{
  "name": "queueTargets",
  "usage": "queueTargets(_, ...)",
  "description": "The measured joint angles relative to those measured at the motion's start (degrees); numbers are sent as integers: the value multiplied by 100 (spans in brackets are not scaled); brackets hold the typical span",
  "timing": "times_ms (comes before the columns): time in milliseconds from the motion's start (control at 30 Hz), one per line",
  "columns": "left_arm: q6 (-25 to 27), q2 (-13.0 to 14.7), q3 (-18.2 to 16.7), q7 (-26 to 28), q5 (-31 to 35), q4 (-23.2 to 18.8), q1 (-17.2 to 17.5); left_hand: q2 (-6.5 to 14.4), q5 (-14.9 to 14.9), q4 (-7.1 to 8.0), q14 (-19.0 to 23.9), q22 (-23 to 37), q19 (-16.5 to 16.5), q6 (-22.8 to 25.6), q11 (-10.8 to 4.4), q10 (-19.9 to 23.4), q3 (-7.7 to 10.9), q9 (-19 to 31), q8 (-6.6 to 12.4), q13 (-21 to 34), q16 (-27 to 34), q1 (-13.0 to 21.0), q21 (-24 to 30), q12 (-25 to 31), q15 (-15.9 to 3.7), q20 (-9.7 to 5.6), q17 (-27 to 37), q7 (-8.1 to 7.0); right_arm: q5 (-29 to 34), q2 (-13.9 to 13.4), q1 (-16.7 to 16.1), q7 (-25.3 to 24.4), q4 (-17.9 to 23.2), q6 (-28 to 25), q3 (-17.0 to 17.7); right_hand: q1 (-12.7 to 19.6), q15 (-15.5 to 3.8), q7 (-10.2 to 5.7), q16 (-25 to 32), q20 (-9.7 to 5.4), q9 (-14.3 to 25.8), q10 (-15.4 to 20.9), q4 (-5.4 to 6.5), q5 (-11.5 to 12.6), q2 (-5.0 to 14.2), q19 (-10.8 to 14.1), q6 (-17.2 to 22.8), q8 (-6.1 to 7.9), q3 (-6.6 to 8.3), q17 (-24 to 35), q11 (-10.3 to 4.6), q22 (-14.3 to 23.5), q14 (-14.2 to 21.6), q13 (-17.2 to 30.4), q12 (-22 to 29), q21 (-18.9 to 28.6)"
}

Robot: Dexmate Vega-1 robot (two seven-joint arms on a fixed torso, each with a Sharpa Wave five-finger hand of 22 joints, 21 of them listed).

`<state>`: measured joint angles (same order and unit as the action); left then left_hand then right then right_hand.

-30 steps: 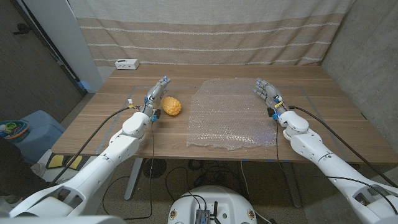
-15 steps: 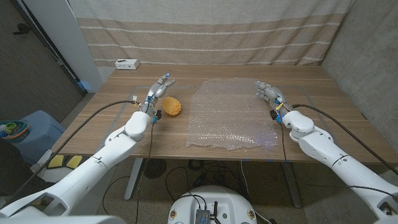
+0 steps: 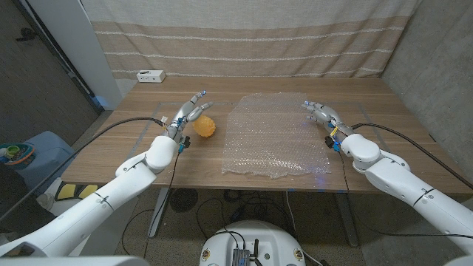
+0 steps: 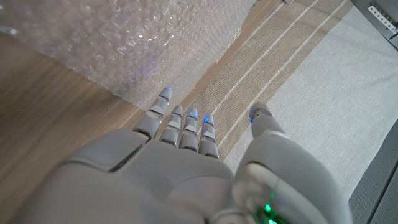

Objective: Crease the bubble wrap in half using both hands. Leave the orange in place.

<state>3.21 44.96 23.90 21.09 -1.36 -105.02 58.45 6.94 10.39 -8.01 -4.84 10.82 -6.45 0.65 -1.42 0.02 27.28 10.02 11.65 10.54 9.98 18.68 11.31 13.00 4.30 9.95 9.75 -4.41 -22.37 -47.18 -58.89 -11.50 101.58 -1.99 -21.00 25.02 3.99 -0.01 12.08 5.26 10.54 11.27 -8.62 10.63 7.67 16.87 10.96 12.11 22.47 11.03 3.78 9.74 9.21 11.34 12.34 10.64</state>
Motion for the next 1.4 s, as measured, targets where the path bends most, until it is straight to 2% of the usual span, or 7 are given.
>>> queueTargets(67, 111, 0, 0, 2, 92, 0, 0, 0, 0, 0, 0, 0, -18, 31, 9, 27, 0, 0, 0, 0, 0, 0, 0, 0, 0, 18, 0, 31, 0, -101, -84, 0, 156, 0, 26, 19, 0, 0, 0, 29, 0, 0, 0, 0, 19, -29, 0, 0, 0, 5, 0, 0, 0, 0, 0, 0)
queueTargets(133, 190, 174, -38, 2, 164, -303, 176, -7, 0, 0, 0, 0, -19, 31, 9, 27, 0, 0, 0, 24, 0, -7, 0, 0, 0, 18, 0, 31, 100, -190, -160, -71, 299, -220, 56, 19, 0, -4, 0, 29, 0, 0, 0, 0, 19, -29, 4, 0, 0, 5, 0, 0, 0, 0, 0, 0)
queueTargets(300, 387, 332, -76, -3, 332, -584, 348, -38, 0, 0, -30, 0, -19, 62, 9, 27, 0, 0, -22, 28, 0, -38, 0, 0, 30, 18, 0, -1, 184, -402, -354, -144, 644, -461, 129, 19, 0, -31, 0, 29, 0, 0, 0, 0, 18, -29, 31, 0, 0, 5, 0, 7, 0, 0, 0, 0)
queueTargets(633, 679, 558, -113, -52, 635, -975, 585, -37, 0, 0, -31, 26, -81, 62, 9, 27, 0, -1, -22, 27, 0, -38, 0, 0, 30, 16, -1, -1, 364, -754, -755, -385, 1242, -955, 310, 19, 0, -31, 0, 28, -1, 0, 0, 0, 18, -29, 30, 0, 0, 4, 0, 28, -1, -1, 0, 0)
queueTargets(1133, 1035, 887, -17, -321, 1148, -1376, 729, -37, 0, 1, -31, 25, -81, 96, 10, 71, 0, -1, -21, 27, 0, -37, 0, 0, 29, 16, -1, 8, 613, -1227, -1505, -844, 2134, -1854, 701, 19, 0, -31, 0, 52, -1, 40, 0, 0, 18, -53, 30, 0, 0, 4, -41, 27, -1, -1, 0, 0)
queueTargets(1267, 1074, 962, 26, -377, 1298, -1455, 747, -37, 0, 1, 12, 25, 2, 167, -8, 127, 1, 24, -21, 27, 22, -37, 44, 0, -14, -66, -1, 17, 674, -1329, -1725, -973, 2347, -2071, 821, 21, -22, -51, 0, 51, -1, 40, 0, 0, 16, -51, 51, 0, 0, 3, -41, 27, 21, -2, 0, 0)
queueTargets(1400, 1127, 1056, 83, -449, 1535, -1568, 758, -37, -1, 1, 52, 25, 2, 208, -36, 155, 1, 27, -21, 27, 62, -37, 49, 0, -54, -66, -2, -4, 739, -1417, -2018, -1113, 2600, -2323, 983, 73, -52, -71, 0, 50, -1, 72, -17, 0, 25, -51, 71, 0, 17, 3, -72, 18, 51, -2, 0, 0)
